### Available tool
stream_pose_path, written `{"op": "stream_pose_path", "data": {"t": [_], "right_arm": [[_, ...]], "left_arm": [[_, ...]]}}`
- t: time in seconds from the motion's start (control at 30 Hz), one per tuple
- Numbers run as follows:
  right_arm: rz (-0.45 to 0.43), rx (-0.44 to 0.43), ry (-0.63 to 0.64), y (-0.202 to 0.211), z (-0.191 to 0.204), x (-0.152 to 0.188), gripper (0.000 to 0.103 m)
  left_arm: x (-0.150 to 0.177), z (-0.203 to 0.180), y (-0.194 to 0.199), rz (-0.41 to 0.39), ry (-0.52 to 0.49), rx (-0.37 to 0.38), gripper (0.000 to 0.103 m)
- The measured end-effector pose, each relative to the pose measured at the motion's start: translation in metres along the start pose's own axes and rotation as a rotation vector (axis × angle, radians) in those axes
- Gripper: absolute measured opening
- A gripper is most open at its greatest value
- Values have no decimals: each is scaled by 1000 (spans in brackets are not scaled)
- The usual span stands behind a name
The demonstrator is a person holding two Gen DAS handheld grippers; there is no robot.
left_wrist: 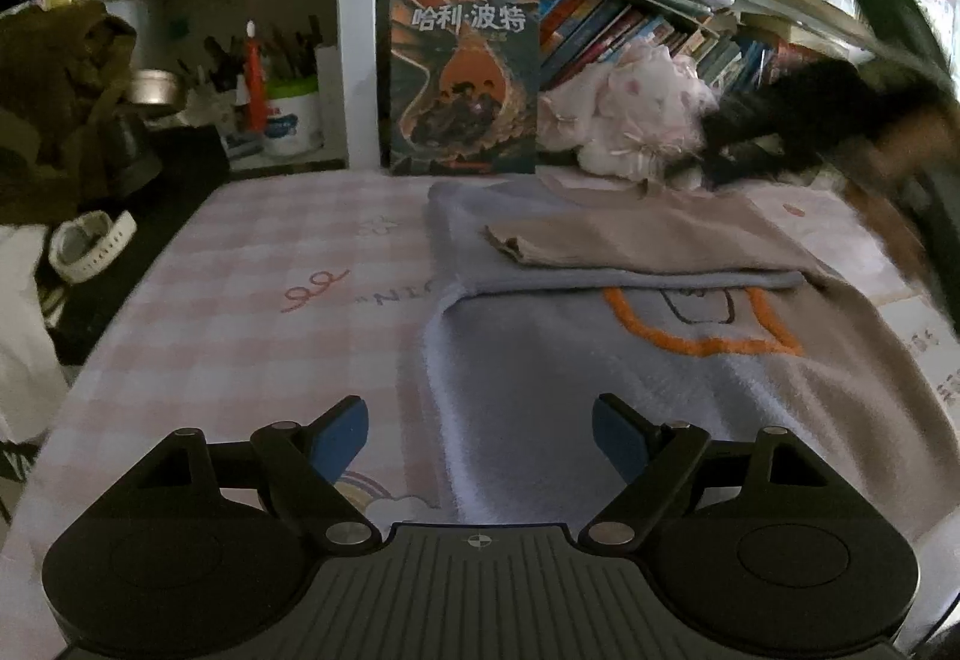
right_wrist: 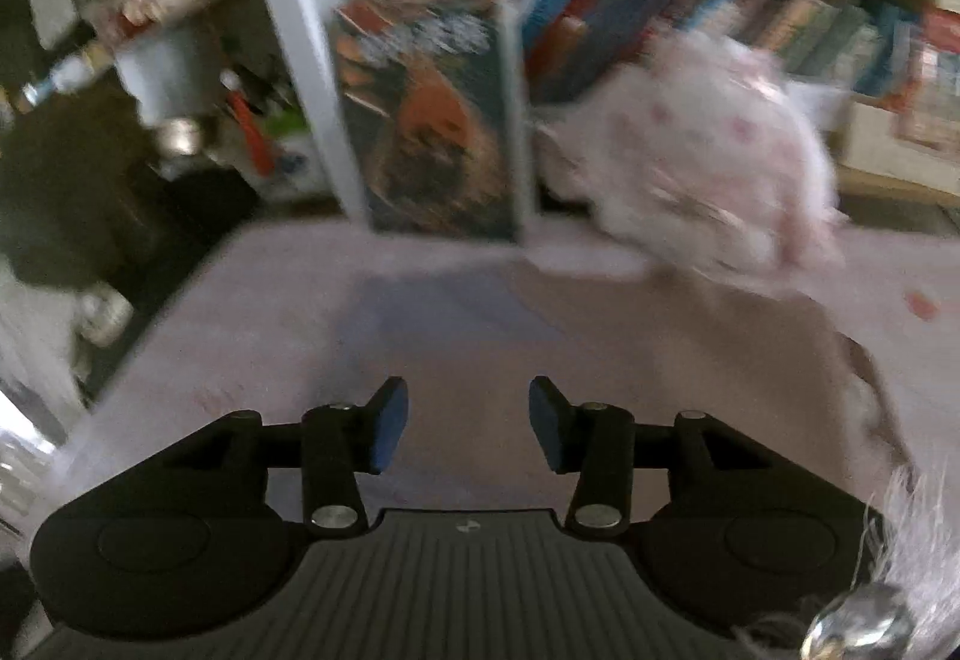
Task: Fold clothes
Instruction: 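Release the brown sleeve and move both grippers to the sweater side edges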
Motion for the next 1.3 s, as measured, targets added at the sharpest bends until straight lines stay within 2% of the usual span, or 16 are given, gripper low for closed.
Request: {"op": "stream_pose_path", "data": {"t": [0.27, 0.5, 0.63, 0.83, 0.9, 0.97, 1.0, 1.07, 1.1, 1.13, 1.17, 1.23, 1.3], "right_arm": [[101, 227, -18, 63, -59, 101, 43], [180, 313, -150, 103, -85, 165, 43], [193, 311, -180, 117, -87, 182, 43], [183, 249, -192, 130, -93, 198, 41], [181, 216, -192, 132, -94, 201, 39], [180, 185, -180, 133, -93, 203, 37], [179, 169, -170, 134, -92, 204, 35], [176, 144, -150, 135, -91, 207, 31], [174, 133, -140, 135, -91, 208, 27], [173, 122, -133, 135, -91, 208, 19], [172, 109, -128, 135, -90, 208, 16], [169, 87, -122, 135, -90, 207, 11], [148, 65, -141, 137, -91, 202, 10]], "left_arm": [[-4, 0, -14, 42, 48, 27, 84], [3, 4, -17, 118, 84, 20, 84], [9, 3, -11, 134, 71, 2, 84], [22, -4, 10, 141, 91, -44, 80], [29, -6, 15, 154, 96, -72, 71], [37, -8, 18, 177, 89, -105, 57], [41, -10, 20, 189, 91, -114, 54], [46, -11, 21, 212, 119, -116, 40], [47, -11, 20, 212, 135, -112, 37], [47, -12, 20, 211, 152, -107, 22], [48, -12, 20, 210, 169, -102, 10], [42, -16, 22, 198, 180, -96, 4], [35, -23, 29, 161, 161, -92, 4]]}}
Point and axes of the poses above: each gripper's, at about its wrist camera, not at the fingertips, and y roughly against the way its jaws point, z to its left, x to its underside, the point moved 4 cm from there along -y, roughly the way its jaws point, and after that the axes turned 7 degrees about y, right-handed, at the moved point
